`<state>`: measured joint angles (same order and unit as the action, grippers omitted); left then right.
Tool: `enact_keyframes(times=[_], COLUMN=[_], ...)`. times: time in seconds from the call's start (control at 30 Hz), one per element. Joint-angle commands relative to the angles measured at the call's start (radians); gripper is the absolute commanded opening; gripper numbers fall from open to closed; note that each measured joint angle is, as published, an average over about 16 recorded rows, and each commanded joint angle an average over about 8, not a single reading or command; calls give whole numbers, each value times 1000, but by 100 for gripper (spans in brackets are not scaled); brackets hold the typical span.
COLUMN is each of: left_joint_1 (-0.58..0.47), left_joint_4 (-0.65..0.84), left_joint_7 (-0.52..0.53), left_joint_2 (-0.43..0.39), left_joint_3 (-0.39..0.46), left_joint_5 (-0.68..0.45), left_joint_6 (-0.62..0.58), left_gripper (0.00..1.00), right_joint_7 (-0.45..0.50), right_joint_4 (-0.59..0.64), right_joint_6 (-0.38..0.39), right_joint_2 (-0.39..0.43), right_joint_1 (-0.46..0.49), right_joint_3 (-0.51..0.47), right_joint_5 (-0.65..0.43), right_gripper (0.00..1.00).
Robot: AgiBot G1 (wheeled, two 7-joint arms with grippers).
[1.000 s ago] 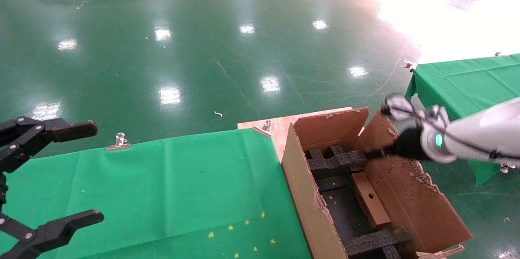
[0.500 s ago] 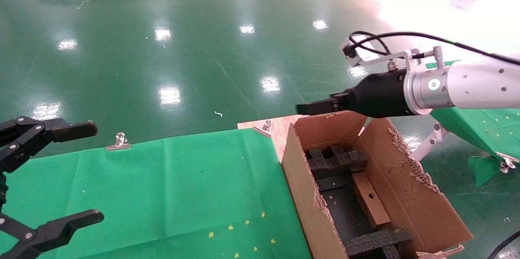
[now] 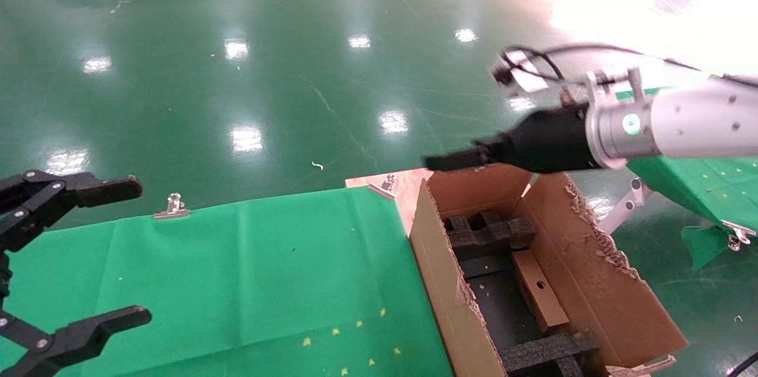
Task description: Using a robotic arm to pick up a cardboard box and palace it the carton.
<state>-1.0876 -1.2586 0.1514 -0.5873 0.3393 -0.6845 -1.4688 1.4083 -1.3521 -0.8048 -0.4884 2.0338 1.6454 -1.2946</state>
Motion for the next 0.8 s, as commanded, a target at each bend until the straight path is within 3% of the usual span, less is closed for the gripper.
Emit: enact_keyframes(times=[0.03,0.8], left_joint_1=[0,0], left_joint_4=[0,0], left_joint_7=[0,0], left_joint_2=[0,0], left_joint_3=[0,0], left_joint_5=[0,0], left_joint_6=[0,0], left_gripper=[100,100], right_joint_7=[-26,-528], right_joint_4=[1,29], right_joint_6=[-15,-299], right_joint_2=[-3,-53], right_joint_1=[-21,-415], right_joint_3=[-30,-591], right_joint_5=[12,244], right_gripper=[100,100])
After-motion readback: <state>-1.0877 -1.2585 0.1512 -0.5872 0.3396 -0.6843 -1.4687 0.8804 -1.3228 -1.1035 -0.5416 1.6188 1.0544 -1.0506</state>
